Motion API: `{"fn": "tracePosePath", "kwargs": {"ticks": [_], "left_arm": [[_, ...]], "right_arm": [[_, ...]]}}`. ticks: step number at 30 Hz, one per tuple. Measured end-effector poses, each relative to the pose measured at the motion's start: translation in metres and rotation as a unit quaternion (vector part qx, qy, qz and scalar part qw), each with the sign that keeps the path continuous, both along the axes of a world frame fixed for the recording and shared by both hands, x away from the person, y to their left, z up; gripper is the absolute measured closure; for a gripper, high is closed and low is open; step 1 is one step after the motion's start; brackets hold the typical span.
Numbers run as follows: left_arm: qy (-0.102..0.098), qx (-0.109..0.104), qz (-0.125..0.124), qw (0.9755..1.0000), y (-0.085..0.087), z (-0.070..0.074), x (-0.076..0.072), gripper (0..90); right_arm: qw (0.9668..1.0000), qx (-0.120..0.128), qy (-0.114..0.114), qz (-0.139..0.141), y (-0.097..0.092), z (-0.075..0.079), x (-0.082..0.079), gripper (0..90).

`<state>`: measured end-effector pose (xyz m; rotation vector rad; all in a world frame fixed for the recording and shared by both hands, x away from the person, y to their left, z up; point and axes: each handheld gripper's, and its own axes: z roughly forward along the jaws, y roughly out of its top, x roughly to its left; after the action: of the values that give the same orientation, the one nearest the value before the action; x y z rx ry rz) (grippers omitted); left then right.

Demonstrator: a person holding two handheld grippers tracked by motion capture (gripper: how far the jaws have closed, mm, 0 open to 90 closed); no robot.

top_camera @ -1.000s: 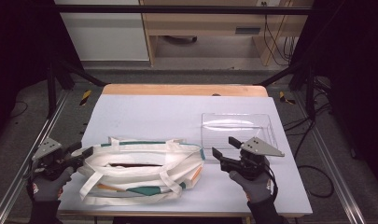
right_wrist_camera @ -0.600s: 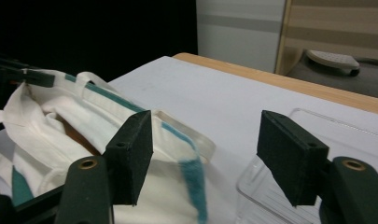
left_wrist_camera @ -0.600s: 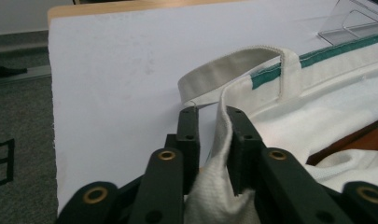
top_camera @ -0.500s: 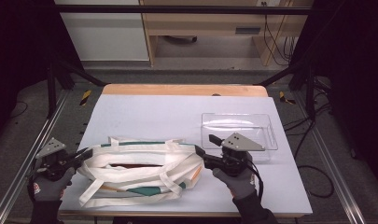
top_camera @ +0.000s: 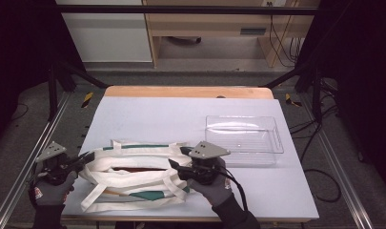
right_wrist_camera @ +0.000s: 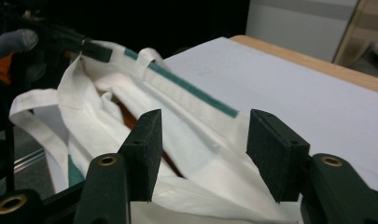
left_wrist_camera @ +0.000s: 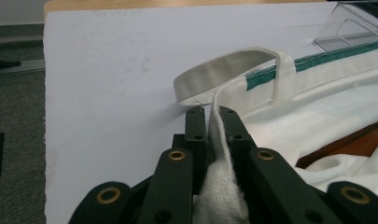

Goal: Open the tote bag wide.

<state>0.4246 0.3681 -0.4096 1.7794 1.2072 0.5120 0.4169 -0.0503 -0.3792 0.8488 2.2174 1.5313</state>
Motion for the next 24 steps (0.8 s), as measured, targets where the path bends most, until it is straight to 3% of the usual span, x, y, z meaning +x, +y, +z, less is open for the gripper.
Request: {"fn": "tracePosePath", "kwargs": {"ticks": [5,14,17,20,24], "left_arm": [[-0.002,-0.002,0.003,1.0,0.0,-0.001,0.001,83.1],[-0.002,-0.003,0.006,1.0,0.0,-0.002,0.002,82.9],[-0.002,-0.003,0.005,1.0,0.0,-0.002,0.002,82.8],[-0.003,0.002,0.007,1.0,0.0,-0.003,0.003,81.2],[0.002,0.006,0.008,1.0,0.002,-0.004,0.005,76.8]], "right_arm": [[0.9993,-0.022,0.011,0.026,0.023,-0.014,-0.002,40.7],[0.9965,-0.048,0.022,0.064,0.047,-0.03,-0.011,31.6],[0.9954,-0.062,0.031,0.066,0.052,-0.04,-0.012,30.4],[0.9947,-0.078,0.025,0.062,0.055,-0.045,-0.012,29.9],[0.9955,-0.079,0.016,0.049,0.053,-0.049,-0.011,40.0]]}}
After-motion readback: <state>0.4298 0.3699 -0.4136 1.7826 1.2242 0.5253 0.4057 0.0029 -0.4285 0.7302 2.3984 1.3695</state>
